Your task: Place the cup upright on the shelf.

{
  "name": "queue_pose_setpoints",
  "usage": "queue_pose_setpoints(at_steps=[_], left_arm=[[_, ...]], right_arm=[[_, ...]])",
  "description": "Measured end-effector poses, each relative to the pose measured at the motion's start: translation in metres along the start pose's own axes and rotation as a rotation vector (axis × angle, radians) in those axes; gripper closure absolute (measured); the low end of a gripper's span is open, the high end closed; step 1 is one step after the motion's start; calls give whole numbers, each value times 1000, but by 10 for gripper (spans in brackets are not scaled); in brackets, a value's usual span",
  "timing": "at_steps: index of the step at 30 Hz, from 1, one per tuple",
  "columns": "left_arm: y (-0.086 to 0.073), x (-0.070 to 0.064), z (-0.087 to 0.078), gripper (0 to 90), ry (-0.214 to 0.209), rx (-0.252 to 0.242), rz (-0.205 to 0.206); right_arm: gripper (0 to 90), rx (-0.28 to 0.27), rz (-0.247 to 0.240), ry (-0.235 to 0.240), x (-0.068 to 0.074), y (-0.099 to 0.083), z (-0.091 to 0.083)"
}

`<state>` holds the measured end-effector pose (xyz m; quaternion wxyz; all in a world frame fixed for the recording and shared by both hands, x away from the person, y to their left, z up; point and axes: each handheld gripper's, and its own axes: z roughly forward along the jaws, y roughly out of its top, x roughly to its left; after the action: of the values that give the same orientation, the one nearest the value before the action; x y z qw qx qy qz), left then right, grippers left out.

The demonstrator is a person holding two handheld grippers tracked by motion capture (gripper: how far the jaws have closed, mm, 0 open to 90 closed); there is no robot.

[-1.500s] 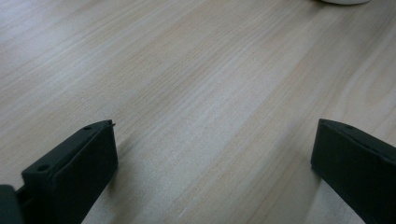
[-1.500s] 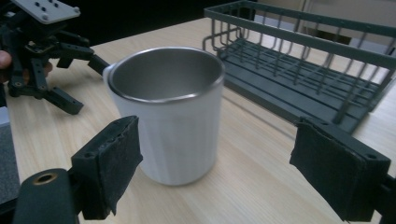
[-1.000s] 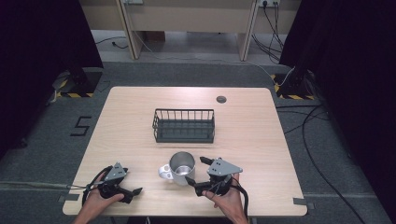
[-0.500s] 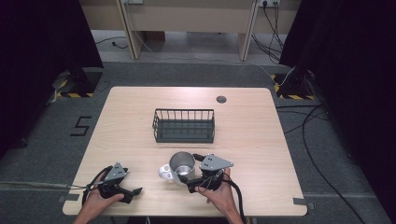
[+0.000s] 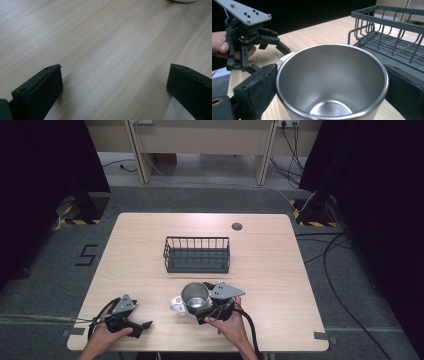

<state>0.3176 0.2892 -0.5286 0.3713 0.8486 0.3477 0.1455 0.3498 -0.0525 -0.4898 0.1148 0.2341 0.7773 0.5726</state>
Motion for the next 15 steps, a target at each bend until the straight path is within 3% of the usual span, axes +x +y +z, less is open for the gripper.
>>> queue_pose_setpoints(at_steps=[6, 15], left_arm=[[0, 0, 0, 0, 0, 0, 0], [0, 0, 0, 0, 0, 0, 0]], right_arm=[[47, -14, -3, 10, -1, 0, 7], [49, -3, 20, -76, 10, 3, 15]])
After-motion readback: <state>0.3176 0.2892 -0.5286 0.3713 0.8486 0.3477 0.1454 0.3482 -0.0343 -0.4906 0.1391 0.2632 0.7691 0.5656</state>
